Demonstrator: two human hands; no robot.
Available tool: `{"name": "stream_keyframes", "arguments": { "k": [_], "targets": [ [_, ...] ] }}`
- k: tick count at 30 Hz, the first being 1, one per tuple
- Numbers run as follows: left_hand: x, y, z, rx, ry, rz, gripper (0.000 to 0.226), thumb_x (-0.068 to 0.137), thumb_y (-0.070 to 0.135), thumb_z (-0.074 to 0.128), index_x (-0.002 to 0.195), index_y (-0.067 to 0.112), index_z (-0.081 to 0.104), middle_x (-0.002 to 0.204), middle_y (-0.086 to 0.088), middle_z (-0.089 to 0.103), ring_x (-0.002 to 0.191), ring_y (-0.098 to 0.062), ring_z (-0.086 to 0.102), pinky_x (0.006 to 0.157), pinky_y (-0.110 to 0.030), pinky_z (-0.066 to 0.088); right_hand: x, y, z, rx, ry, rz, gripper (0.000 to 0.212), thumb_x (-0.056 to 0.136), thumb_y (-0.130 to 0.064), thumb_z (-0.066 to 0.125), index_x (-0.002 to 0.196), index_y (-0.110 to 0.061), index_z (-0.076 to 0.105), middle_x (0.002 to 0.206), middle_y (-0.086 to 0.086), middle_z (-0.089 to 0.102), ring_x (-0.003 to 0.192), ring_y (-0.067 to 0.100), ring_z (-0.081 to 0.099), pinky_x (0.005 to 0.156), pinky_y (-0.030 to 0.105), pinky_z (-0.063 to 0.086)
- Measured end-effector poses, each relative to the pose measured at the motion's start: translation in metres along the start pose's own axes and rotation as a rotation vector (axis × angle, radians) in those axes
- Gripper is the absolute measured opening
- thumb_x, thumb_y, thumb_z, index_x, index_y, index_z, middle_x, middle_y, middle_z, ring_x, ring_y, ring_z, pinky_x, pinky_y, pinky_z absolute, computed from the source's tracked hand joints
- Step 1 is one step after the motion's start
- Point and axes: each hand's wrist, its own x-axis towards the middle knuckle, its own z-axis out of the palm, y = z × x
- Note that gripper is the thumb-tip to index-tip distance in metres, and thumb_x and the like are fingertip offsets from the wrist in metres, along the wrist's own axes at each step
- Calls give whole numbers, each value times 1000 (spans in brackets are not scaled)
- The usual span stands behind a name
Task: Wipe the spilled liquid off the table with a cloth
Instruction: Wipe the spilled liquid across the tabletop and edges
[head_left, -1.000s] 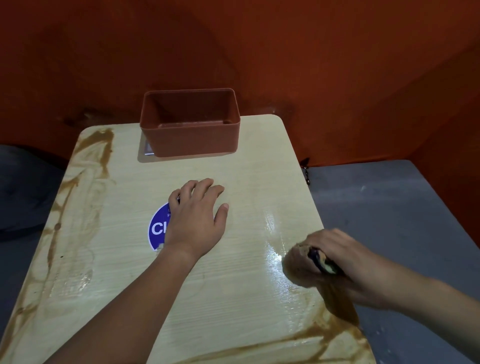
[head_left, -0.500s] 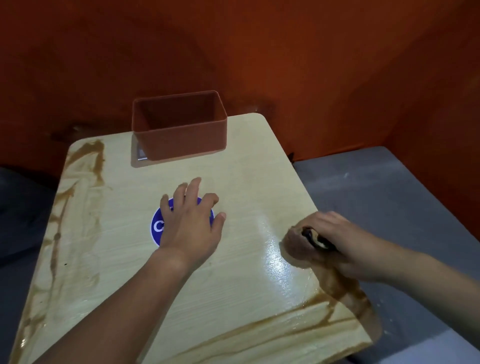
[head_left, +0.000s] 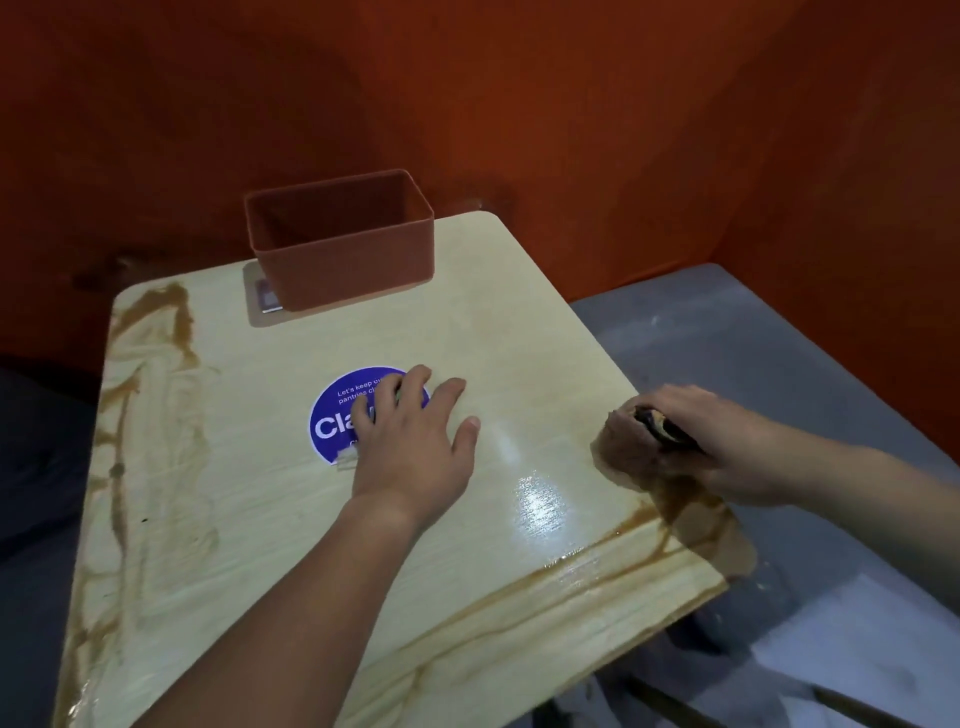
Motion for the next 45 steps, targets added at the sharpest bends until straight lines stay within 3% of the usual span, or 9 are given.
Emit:
{"name": "stream_keyframes", "arguments": {
  "k": [4, 7, 13, 18, 22, 28, 38, 41, 45],
  "targets": [
    [2, 1, -3, -15, -10, -5, 49, 99, 60, 32, 140, 42, 50, 151, 6, 40, 141, -28, 33, 117, -63, 25, -25, -3, -23, 205, -174, 36, 27, 93, -1, 68, 110, -20, 61, 97, -24, 66, 90, -7, 62, 77, 13, 45],
    [3, 1, -2, -9, -15, -6, 48, 99, 61, 32, 140, 43, 48, 152, 6, 39, 142, -27, 32, 118, -62, 25, -4, -6, -39, 306, 5, 45, 24, 96, 5, 63, 105, -15, 56, 80, -21, 63, 69, -8, 59, 68, 19, 43],
    [2, 1, -2, 0, -20, -7, 48, 99, 59, 33, 141, 43, 48, 152, 6, 39, 143, -27, 32, 119, -62, 24, 6, -18, -9, 139, 116, -106, 8, 93, -13, 65, 96, -16, 57, 95, -5, 62, 90, 15, 57, 77, 23, 44],
    [0, 6, -7, 0, -34, -18, 45, 103, 54, 39, 144, 41, 49, 155, 5, 39, 145, -27, 30, 122, -60, 20, -53, -1, -1, 98, -83, -87, 31, 94, -35, 66, 120, -45, 53, 112, -25, 55, 106, -6, 53, 86, 9, 39],
    [-1, 10, -12, -18, -39, -35, 44, 104, 53, 40, 145, 41, 48, 158, 5, 38, 148, -24, 28, 124, -59, 17, -34, -3, -29, 259, -125, -166, 7, 92, -14, 62, 97, -18, 59, 94, -5, 64, 83, 7, 60, 71, 7, 42],
    [-2, 13, -16, -49, -50, -45, 47, 99, 56, 35, 143, 43, 49, 156, 6, 38, 148, -23, 26, 123, -57, 17, 42, -8, -13, 157, 171, -171, 26, 87, -6, 63, 97, -29, 55, 102, -6, 64, 96, 19, 57, 88, 40, 50],
    [-2, 12, -17, -44, -59, -43, 44, 101, 55, 38, 143, 42, 48, 156, 6, 38, 146, -24, 28, 121, -58, 20, -63, 14, 6, 148, -144, -325, 36, 95, -17, 57, 116, -45, 52, 120, -25, 56, 114, 6, 55, 90, 30, 48],
    [-2, 12, -16, -38, -59, -41, 43, 103, 54, 40, 144, 42, 47, 157, 6, 38, 148, -24, 28, 121, -59, 20, -36, 10, -18, 246, -15, -300, 26, 95, -21, 59, 98, -45, 53, 104, -19, 63, 100, 7, 61, 82, 27, 48],
    [-2, 10, -13, -38, -53, -36, 44, 103, 53, 41, 145, 42, 47, 157, 7, 37, 148, -24, 27, 122, -59, 19, -12, 18, -6, 87, 83, -202, 40, 93, -37, 70, 129, -43, 53, 123, -17, 58, 114, 10, 54, 99, 32, 45]
  ]
}}
